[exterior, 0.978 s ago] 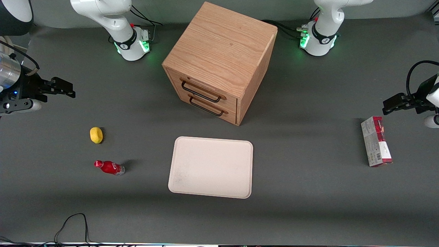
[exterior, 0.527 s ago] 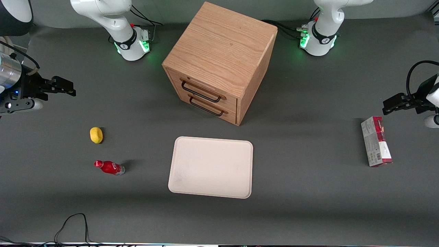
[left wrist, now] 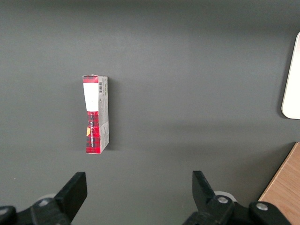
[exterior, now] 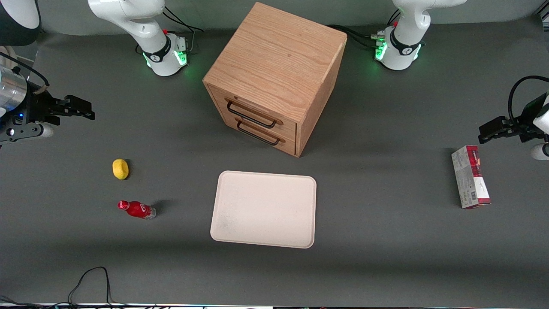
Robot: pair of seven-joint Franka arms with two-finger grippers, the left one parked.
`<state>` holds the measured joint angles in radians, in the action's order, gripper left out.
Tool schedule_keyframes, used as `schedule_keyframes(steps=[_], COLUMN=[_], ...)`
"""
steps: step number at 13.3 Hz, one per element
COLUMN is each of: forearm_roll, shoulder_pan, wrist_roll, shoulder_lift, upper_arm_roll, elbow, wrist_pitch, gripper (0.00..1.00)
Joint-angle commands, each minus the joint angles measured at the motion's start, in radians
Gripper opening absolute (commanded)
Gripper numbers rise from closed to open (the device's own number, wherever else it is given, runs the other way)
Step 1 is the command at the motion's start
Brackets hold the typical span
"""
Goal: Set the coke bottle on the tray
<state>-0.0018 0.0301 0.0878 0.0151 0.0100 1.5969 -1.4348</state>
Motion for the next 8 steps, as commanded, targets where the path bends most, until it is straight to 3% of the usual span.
schedule_keyframes(steps=[1,8], forearm_roll=[0.008,0.008], shoulder_pan=[-0.001,-0.004], wrist_roll=[0.004,0.006], shoulder_lift=[0.006,0.005], upper_arm_roll=[0.007,0.007], elbow=[-0.014,-0.015], wrist_pitch=[0.014,0.03], gripper=[1.0,1.0])
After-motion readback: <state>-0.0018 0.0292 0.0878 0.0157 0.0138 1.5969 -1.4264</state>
